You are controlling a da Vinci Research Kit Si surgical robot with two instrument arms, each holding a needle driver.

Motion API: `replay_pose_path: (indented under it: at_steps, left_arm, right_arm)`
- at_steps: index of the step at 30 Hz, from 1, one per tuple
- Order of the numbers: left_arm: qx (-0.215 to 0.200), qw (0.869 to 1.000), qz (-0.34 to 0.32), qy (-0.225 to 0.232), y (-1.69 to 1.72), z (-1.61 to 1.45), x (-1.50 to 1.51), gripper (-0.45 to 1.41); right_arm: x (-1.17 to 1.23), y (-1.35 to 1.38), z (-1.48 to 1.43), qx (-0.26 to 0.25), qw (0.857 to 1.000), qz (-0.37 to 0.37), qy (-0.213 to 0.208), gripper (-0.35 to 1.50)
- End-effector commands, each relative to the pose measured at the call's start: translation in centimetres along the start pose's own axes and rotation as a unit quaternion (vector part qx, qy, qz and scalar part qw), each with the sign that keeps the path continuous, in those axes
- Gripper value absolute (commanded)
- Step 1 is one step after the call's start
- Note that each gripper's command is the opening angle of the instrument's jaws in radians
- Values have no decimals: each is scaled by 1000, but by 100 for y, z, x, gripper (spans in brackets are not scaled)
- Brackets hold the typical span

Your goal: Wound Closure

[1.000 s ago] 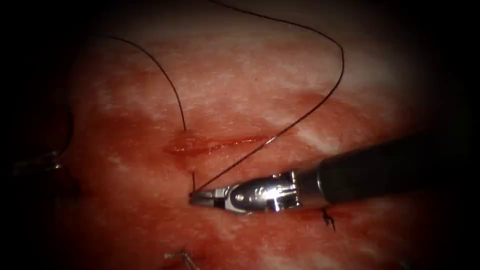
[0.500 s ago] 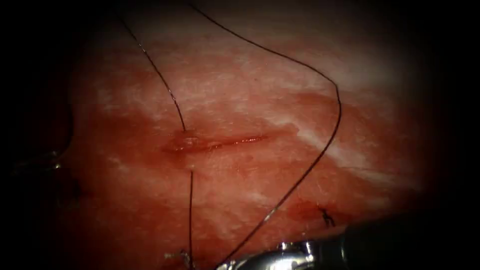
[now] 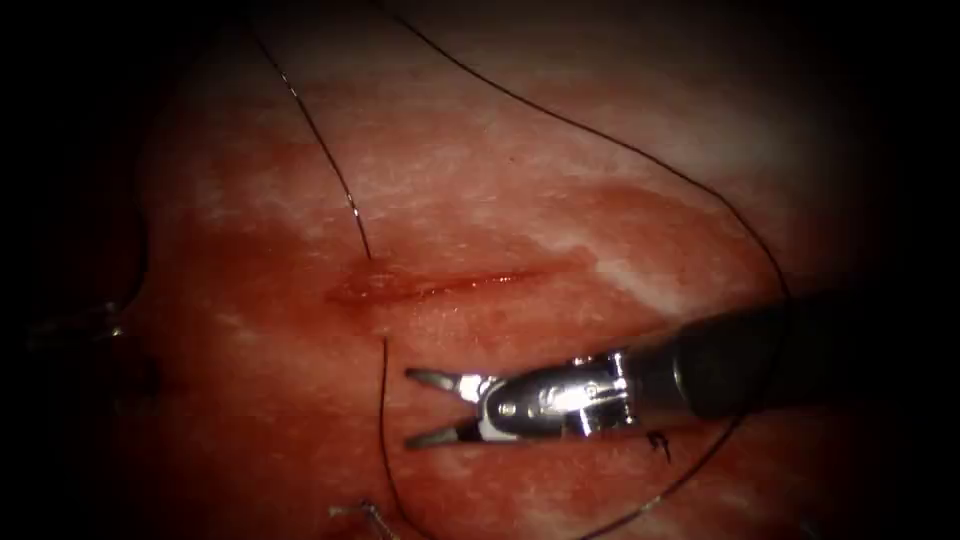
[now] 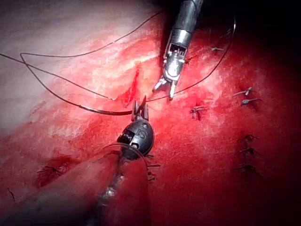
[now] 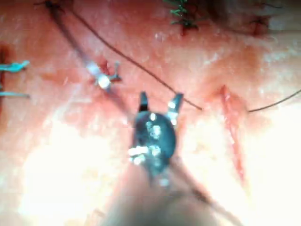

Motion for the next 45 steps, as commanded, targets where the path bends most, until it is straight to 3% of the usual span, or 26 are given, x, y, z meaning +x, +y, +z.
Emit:
replay_pose_path:
  at_steps: [1,7,18,25,32,33,35,41,45]
  left_arm:
    - [-1,1000,-2,0,8,3,-6,-45]
    - [-1,1000,-2,0,8,3,-6,-45]
    - [-1,1000,-2,0,8,3,-6,-45]
    - [-1,1000,-1,0,8,2,-7,-45]
    - [-1,1000,-4,0,9,2,-7,-45]
    - [-1,1000,-4,0,9,2,-7,-45]
    - [-1,1000,-4,0,9,2,-7,-45]
    - [-2,1000,-4,0,8,2,-7,-45]
    - [-2,1000,-4,0,8,1,-7,-45]
  right_arm:
    - [-22,7,14,-7,1000,-2,-4,113]
    - [-33,4,37,0,1000,-7,1,104]
    - [-28,14,54,-4,1000,-3,0,93]
    - [-30,15,58,1,1000,-3,3,46]
    - [-29,15,56,5,1000,-3,1,22]
    - [-29,15,57,6,1000,-3,2,10]
    - [-28,14,56,12,1000,-7,5,-35]
    - [-24,3,49,28,999,-10,-13,-35]
    - [-6,-25,38,43,999,-12,-9,-35]
